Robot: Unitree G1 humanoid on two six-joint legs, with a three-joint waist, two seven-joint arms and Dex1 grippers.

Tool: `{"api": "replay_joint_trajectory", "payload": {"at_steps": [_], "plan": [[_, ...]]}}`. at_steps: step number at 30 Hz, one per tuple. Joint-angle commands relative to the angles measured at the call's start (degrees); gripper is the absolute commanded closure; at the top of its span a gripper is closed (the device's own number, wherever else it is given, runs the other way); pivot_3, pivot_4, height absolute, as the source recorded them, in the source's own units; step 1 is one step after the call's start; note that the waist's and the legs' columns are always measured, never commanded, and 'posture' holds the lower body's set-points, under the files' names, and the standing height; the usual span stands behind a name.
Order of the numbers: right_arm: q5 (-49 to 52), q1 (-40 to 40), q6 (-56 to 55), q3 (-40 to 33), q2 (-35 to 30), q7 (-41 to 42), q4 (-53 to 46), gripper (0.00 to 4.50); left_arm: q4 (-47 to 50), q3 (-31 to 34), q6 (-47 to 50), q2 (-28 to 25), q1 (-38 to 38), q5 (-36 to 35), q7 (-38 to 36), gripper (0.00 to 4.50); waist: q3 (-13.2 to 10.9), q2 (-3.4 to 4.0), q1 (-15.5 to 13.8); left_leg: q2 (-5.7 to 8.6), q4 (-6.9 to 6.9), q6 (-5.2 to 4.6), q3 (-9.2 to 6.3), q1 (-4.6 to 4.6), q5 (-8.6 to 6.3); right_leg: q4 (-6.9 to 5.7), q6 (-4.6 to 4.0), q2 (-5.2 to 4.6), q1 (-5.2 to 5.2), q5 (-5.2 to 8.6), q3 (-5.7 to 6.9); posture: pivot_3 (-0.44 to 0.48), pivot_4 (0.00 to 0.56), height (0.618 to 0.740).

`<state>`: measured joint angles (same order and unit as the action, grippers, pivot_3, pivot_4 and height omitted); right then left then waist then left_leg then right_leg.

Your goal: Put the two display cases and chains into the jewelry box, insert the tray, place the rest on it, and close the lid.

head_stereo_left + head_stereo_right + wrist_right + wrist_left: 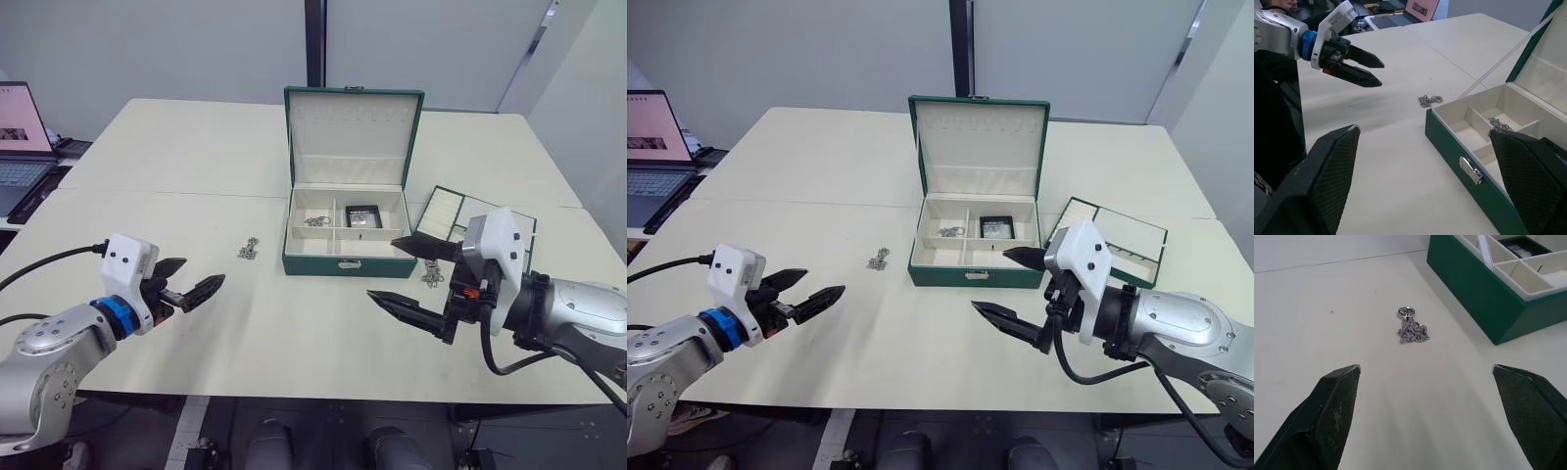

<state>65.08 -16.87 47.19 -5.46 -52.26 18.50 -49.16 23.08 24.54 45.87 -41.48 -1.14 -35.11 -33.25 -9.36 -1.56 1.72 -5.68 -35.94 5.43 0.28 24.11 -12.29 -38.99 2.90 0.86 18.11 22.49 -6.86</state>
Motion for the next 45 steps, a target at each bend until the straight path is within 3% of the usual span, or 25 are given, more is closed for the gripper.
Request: {"api": "replay_joint_trajectory", "payload": {"at_steps": [1, 11, 23, 34, 45], "plan": [[-0.38, -0.90, -0.63, -0.68, 0.31, 0.12, -0.68, 0.00, 0.66, 0.13, -0.93, 0.04, -0.19, 0.33, 0.17, 0.02, 0.00, 0.00, 0.00, 0.00, 0.00, 0.00, -0.01, 0.00, 0.00, 0.00, 0.00, 0.00, 0.00, 0.00, 0.01, 0.000, 0.150, 0.740], [-0.94, -0.85, -0.45, -0.37, 1.07, 0.61, -0.68, 0.00, 0.82, 0.57, -1.31, -0.70, -1.35, 0.70, -0.32, 0.02, 0.00, 0.00, -0.02, 0.00, 0.00, 0.00, -0.01, 0.00, 0.00, 0.00, 0.00, 0.00, 0.00, 0.00, 0.00, 0.000, 0.150, 0.740], [-0.80, -1.44, -0.25, -0.39, 1.10, 1.27, -0.30, 0.00, 3.42, 0.15, -1.29, 4.19, 0.35, 3.30, 9.60, 0.02, 0.00, 0.00, -0.03, 0.00, 0.00, 0.00, -0.01, 0.00, 0.00, 0.00, 0.00, 0.00, -0.02, 0.00, 0.00, 0.000, 0.150, 0.740], [-0.75, -4.17, 0.24, -0.48, 1.21, 0.90, 0.37, 0.00, 4.75, -6.79, -1.67, 8.80, 1.76, 6.65, 13.57, 0.02, 0.00, 0.00, -0.06, 0.00, 0.00, 0.01, -0.01, 0.00, 0.00, 0.01, 0.00, 0.01, -0.04, 0.00, 0.01, 0.000, 0.150, 0.740], [4.16, -11.36, 4.18, -0.93, 0.32, -2.88, 1.90, 0.00, -1.17, -10.07, -3.33, 10.85, 7.41, 10.22, 14.59, 0.02, 0.00, 0.00, 0.03, 0.01, -0.01, 0.01, 0.03, 0.00, 0.01, 0.01, 0.01, 0.00, -0.04, -0.01, -0.04, 0.000, 0.150, 0.740]]}}
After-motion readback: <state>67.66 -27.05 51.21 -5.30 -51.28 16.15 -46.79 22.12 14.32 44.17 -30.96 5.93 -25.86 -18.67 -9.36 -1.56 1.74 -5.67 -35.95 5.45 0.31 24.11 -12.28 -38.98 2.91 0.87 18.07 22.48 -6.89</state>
